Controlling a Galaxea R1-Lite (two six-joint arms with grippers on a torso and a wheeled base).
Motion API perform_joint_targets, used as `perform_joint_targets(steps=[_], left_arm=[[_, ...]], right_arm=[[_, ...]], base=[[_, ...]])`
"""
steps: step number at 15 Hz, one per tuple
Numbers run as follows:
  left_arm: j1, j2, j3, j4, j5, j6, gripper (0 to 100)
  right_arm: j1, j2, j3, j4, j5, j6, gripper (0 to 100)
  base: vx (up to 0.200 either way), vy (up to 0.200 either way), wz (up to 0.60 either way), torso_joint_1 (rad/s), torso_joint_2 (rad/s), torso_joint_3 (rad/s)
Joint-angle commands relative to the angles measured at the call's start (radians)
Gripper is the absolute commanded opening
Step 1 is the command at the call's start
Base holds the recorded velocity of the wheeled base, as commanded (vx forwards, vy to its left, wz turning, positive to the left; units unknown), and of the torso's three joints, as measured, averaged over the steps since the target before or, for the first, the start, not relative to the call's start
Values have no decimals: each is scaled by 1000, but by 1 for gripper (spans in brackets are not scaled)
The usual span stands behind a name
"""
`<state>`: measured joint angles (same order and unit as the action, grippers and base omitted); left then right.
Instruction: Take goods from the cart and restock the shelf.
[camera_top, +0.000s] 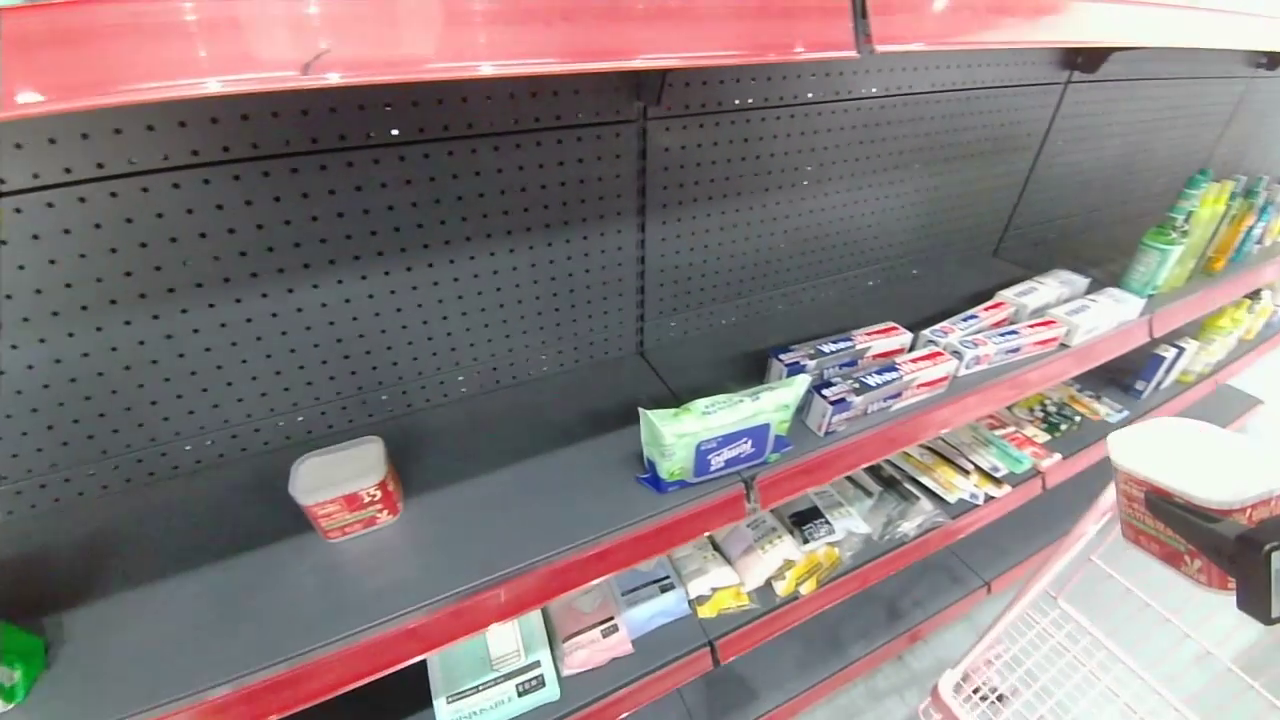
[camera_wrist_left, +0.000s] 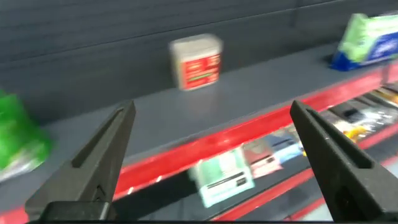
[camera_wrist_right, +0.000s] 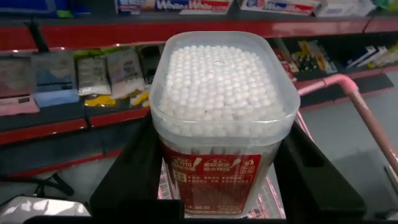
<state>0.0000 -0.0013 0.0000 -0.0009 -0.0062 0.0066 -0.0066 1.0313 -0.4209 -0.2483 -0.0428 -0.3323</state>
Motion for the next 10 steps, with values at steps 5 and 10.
perform_joint_targets(steps=[5, 10], left_arm=[[0, 1, 0, -1, 0, 1, 100], [0, 1, 0, -1, 0, 0, 100]], right_arm=[[-1, 7, 2, 0, -6, -2, 0], [-1, -46, 48, -2, 46, 47, 0]], base=[[0, 0, 600, 1, 3, 1], [0, 0, 0, 0, 0, 0]])
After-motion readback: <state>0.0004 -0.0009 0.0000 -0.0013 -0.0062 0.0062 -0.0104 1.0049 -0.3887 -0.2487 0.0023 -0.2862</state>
